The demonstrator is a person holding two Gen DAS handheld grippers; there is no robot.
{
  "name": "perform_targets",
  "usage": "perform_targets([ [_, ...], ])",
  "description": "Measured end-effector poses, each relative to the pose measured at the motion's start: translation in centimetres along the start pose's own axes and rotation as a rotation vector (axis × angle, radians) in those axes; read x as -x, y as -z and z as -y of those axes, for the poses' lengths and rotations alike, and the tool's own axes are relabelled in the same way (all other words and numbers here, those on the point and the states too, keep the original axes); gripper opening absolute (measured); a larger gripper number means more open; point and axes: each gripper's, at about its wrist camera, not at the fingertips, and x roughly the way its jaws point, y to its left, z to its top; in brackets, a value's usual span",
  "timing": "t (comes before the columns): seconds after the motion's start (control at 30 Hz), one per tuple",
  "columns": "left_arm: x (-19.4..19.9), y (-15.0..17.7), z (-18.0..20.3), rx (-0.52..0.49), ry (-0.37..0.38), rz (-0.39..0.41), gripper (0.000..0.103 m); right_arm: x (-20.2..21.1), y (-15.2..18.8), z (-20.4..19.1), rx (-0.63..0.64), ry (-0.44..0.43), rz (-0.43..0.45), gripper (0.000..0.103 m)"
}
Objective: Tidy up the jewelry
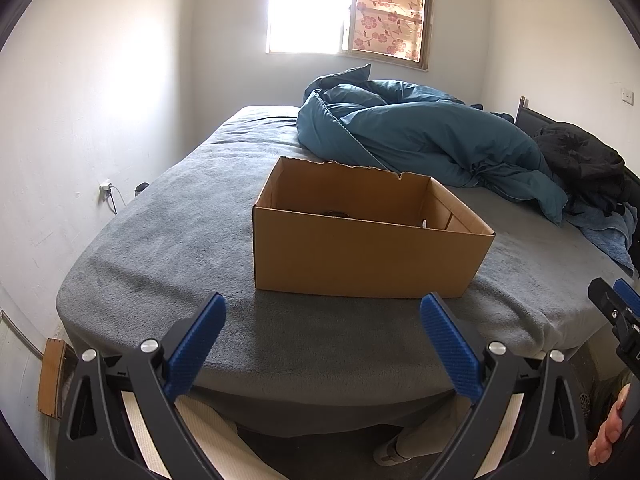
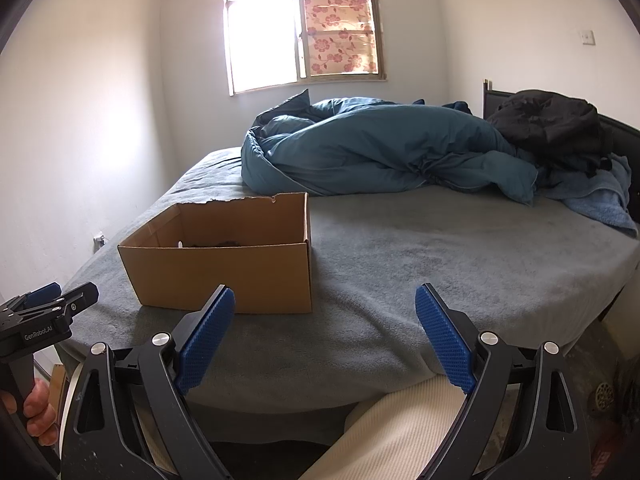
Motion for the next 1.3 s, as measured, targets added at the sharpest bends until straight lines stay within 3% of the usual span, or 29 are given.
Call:
perform_targets([
  [1.3, -0.12, 0.29, -0.43, 0.001, -0.009, -0.008, 0.096, -0.06, 0.12, -0.14, -0.003, 0.001, -0.003, 0.088],
])
